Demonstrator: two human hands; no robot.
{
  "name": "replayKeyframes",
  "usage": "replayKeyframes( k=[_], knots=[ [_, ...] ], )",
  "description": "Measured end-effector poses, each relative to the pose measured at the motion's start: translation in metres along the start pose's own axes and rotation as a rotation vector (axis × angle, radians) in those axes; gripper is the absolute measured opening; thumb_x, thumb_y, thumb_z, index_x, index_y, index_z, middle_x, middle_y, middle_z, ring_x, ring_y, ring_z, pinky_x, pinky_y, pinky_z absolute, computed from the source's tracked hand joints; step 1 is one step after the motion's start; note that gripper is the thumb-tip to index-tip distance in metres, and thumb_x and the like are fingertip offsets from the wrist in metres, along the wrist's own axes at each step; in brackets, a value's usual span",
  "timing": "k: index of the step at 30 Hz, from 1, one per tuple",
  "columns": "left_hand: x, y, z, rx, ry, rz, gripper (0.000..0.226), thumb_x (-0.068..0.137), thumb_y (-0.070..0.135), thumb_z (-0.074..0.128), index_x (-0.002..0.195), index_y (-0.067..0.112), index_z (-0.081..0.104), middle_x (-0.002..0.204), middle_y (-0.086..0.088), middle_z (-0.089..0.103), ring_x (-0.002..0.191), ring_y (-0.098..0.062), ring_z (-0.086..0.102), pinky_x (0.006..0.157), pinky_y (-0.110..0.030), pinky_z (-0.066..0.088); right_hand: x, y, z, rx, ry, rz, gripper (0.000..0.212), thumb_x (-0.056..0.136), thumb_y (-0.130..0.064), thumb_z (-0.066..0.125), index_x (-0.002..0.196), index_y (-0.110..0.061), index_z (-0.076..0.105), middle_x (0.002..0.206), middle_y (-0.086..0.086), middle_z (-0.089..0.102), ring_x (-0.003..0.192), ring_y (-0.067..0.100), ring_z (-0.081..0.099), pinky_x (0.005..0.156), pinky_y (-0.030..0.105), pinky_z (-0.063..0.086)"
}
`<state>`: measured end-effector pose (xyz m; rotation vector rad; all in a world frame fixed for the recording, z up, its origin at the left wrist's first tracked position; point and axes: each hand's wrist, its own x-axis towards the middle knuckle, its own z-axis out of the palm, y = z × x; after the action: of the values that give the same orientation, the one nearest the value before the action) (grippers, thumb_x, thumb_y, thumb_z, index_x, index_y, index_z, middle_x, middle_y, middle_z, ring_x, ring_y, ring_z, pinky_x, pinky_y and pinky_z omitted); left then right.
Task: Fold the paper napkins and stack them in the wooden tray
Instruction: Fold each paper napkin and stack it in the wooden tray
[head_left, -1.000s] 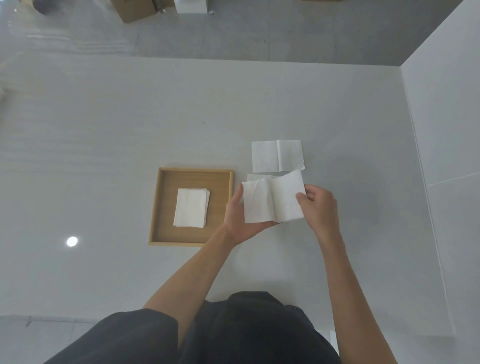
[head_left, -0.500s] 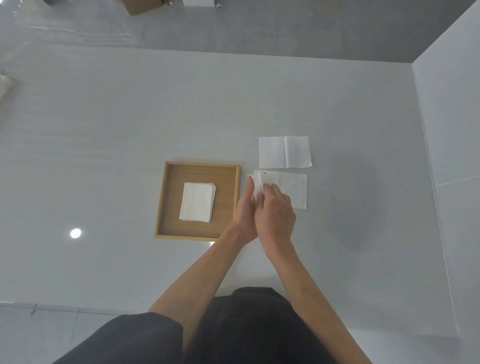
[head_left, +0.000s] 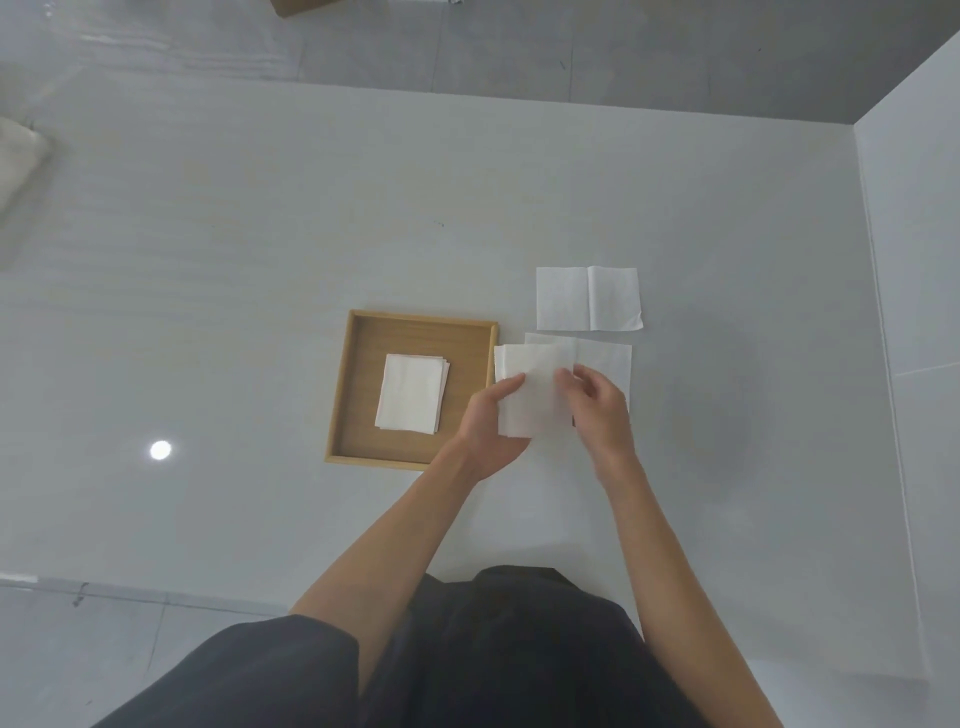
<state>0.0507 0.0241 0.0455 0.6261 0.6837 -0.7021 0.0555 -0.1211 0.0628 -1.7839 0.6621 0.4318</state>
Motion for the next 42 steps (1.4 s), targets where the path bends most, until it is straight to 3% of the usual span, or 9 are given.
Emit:
replayKeyframes(
  k=[3, 10, 15, 22, 24, 28, 32, 36, 42],
  knots=[
    [-0.001, 0.004, -0.005, 0.021, 0.021, 0.018, 0.051, 0.094, 0.023, 0.056, 0.139, -0.001, 0.052, 0.125, -0.019, 0.060, 0.111, -0.033, 0.058, 0.108, -0.043, 0.039, 0.003, 0.003, -0.004, 0.256, -0.188, 0.121, 0.037, 0.089, -0.038, 0.071, 0.115, -0.012, 0.070, 0.114, 0.009, 0.073, 0.109, 0.028, 0.069, 0.092, 0.044, 0.058],
    [-0.009, 0.005, -0.014, 0.261, -0.064, 0.085, 0.053, 0.101, 0.038, 0.053, 0.140, 0.002, 0.051, 0.131, -0.020, 0.061, 0.120, -0.032, 0.058, 0.112, -0.047, 0.038, 0.001, 0.001, 0.005, 0.290, -0.128, 0.068, 0.038, 0.084, -0.025, 0.077, 0.116, -0.013, 0.061, 0.112, 0.010, 0.071, 0.102, 0.027, 0.070, 0.082, 0.038, 0.059],
    [-0.013, 0.002, -0.013, 0.333, 0.004, 0.184, 0.039, 0.098, 0.017, 0.062, 0.133, 0.001, 0.057, 0.120, -0.016, 0.068, 0.105, -0.027, 0.067, 0.090, -0.038, 0.057, 0.001, 0.002, 0.000, 0.312, -0.217, 0.130, 0.046, 0.084, -0.026, 0.078, 0.125, -0.014, 0.062, 0.113, 0.009, 0.073, 0.104, 0.028, 0.071, 0.082, 0.040, 0.060],
    [-0.020, 0.007, -0.020, 0.514, 0.104, 0.267, 0.027, 0.099, 0.017, 0.060, 0.117, -0.002, 0.066, 0.103, -0.012, 0.073, 0.085, -0.018, 0.072, 0.069, -0.028, 0.060, 0.002, 0.006, -0.007, 0.358, -0.279, 0.152, 0.036, 0.088, -0.027, 0.074, 0.117, -0.007, 0.067, 0.112, 0.010, 0.074, 0.098, 0.025, 0.071, 0.079, 0.035, 0.058],
    [-0.024, 0.011, -0.022, 0.572, 0.107, 0.285, 0.017, 0.100, 0.018, 0.058, 0.106, 0.007, 0.069, 0.093, -0.002, 0.076, 0.078, -0.011, 0.073, 0.064, -0.024, 0.058, 0.000, 0.006, -0.005, 0.342, -0.267, 0.127, 0.033, 0.088, -0.024, 0.074, 0.114, -0.006, 0.068, 0.110, 0.009, 0.074, 0.096, 0.023, 0.072, 0.076, 0.032, 0.058],
    [-0.035, 0.021, -0.028, 0.638, 0.145, 0.323, 0.007, 0.099, 0.023, 0.062, 0.101, 0.020, 0.068, 0.087, 0.009, 0.077, 0.081, -0.008, 0.073, 0.074, -0.032, 0.060, -0.003, 0.003, 0.005, 0.320, -0.316, 0.119, 0.029, 0.090, -0.022, 0.071, 0.115, -0.008, 0.068, 0.106, 0.006, 0.074, 0.095, 0.022, 0.072, 0.076, 0.033, 0.058],
    [-0.047, 0.034, -0.047, 0.670, 0.271, 0.367, 0.017, 0.093, 0.024, 0.069, 0.100, 0.008, 0.067, 0.104, -0.017, 0.075, 0.089, -0.023, 0.071, 0.085, -0.048, 0.058, -0.005, 0.002, 0.025, 0.281, -0.319, 0.118, 0.028, 0.092, -0.021, 0.070, 0.117, -0.009, 0.065, 0.110, 0.008, 0.073, 0.098, 0.025, 0.071, 0.076, 0.034, 0.059],
    [-0.057, 0.048, -0.073, 0.743, 0.375, 0.353, 0.026, 0.090, 0.025, 0.071, 0.103, 0.003, 0.066, 0.102, -0.020, 0.075, 0.092, -0.033, 0.073, 0.085, -0.054, 0.057, -0.010, 0.004, 0.060, 0.199, -0.284, 0.076, 0.035, 0.086, -0.016, 0.076, 0.117, -0.007, 0.064, 0.105, 0.010, 0.074, 0.093, 0.026, 0.073, 0.072, 0.032, 0.061],
    [-0.060, 0.086, -0.112, 0.796, 0.379, 0.308, 0.022, 0.091, 0.019, 0.071, 0.105, 0.003, 0.065, 0.104, -0.020, 0.074, 0.096, -0.034, 0.072, 0.084, -0.047, 0.059, -0.013, 0.001, 0.116, 0.235, -0.207, 0.095, 0.032, 0.087, -0.007, 0.073, 0.118, -0.006, 0.066, 0.106, 0.008, 0.073, 0.091, 0.023, 0.071, 0.064, 0.022, 0.059]
  ],
)
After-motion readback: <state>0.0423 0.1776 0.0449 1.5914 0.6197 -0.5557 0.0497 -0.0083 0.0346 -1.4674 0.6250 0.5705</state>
